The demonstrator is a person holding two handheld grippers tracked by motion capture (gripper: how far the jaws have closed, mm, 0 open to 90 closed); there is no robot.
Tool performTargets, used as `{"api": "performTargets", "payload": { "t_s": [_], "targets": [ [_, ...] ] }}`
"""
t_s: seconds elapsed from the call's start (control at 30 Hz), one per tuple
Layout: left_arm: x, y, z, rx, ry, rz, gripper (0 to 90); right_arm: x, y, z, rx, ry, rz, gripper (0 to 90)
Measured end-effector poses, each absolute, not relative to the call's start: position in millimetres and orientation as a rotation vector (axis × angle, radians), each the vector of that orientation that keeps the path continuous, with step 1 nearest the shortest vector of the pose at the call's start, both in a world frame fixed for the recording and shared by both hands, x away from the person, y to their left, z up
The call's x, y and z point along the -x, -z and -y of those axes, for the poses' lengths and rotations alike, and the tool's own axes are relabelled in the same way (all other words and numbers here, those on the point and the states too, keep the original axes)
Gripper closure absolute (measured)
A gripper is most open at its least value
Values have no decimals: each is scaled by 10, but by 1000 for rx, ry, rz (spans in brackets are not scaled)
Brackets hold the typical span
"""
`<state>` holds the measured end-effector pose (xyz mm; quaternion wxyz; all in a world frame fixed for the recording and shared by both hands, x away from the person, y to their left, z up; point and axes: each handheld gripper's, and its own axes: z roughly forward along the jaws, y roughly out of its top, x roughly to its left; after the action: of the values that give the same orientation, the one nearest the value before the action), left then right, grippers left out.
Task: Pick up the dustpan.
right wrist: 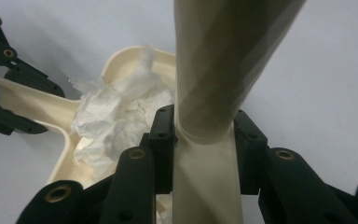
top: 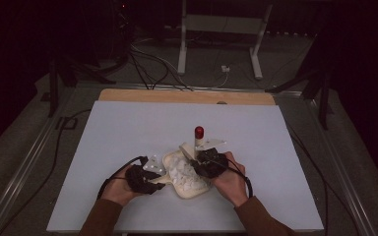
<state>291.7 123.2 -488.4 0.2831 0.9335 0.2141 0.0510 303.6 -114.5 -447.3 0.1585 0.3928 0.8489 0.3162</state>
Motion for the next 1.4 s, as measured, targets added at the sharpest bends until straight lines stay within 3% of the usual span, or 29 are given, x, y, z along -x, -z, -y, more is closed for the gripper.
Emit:
{"api": "performTargets", "payload": {
  "t_s": [1.4],
  "targets": [
    [-2823,5039,-1237,-2398,-206,-657,663,-3030,4478,1025,-1097,-923,-2467,664]
  ]
}}
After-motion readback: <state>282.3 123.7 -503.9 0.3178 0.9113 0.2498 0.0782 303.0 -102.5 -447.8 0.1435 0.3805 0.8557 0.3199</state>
